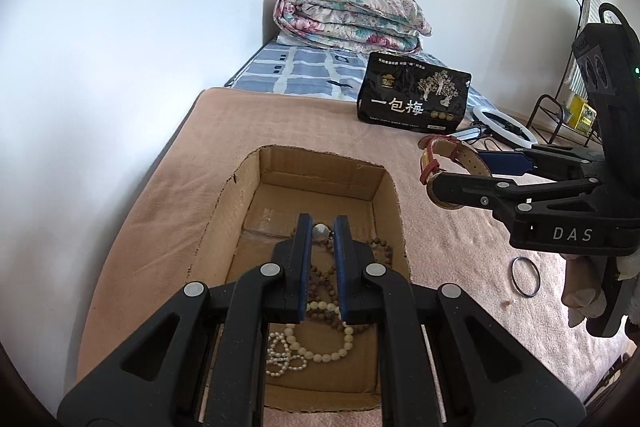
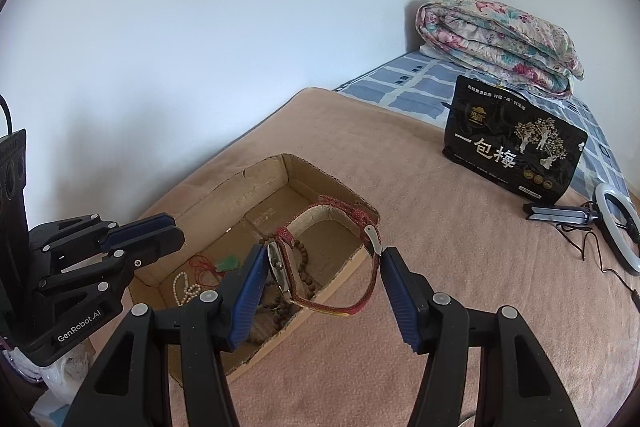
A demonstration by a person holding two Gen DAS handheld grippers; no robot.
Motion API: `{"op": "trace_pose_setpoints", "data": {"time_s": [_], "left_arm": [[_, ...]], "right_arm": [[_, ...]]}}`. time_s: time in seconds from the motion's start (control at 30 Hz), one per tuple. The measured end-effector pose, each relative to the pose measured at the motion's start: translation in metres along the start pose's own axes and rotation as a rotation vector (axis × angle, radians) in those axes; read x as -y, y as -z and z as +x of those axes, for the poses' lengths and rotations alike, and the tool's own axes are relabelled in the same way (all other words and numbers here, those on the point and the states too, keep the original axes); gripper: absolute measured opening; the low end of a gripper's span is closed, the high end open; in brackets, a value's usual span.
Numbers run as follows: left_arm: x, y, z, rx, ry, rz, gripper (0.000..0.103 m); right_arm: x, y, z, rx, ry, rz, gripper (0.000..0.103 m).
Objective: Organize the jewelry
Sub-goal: 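Carry the pearl bead with the left tool while the right tool carries the watch over the box, then open both tools to drop the pearl bead and watch into the box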
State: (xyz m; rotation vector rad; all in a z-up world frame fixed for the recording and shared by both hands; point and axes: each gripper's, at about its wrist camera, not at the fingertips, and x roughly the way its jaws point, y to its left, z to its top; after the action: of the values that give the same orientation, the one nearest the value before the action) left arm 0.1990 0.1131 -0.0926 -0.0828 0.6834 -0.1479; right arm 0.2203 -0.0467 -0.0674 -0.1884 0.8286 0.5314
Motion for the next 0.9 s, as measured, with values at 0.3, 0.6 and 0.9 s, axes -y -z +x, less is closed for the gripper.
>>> {"op": "trace_pose_setpoints", "data": {"time_s": [0.3, 0.6, 0.9], "left_arm": [[-0.025, -0.006, 0.022, -0.011, -0.01, -0.021, 0.009], [-0.033, -0.008, 0.049, -0.037, -0.003, -0.025, 0.009], [-0.039, -0.005, 0.065, -0.056, -0.001, -0.036, 0.009]], "right_arm": [[-0.007, -0.013, 0.037, -0.029, -0.015, -0.001, 0.06], [-0.007, -0.021, 0.069, -0.059, -0.032, 0.009, 0.06], [-0.004, -0.023, 0.09, -0.082, -0.046, 0.028, 0.06]]}}
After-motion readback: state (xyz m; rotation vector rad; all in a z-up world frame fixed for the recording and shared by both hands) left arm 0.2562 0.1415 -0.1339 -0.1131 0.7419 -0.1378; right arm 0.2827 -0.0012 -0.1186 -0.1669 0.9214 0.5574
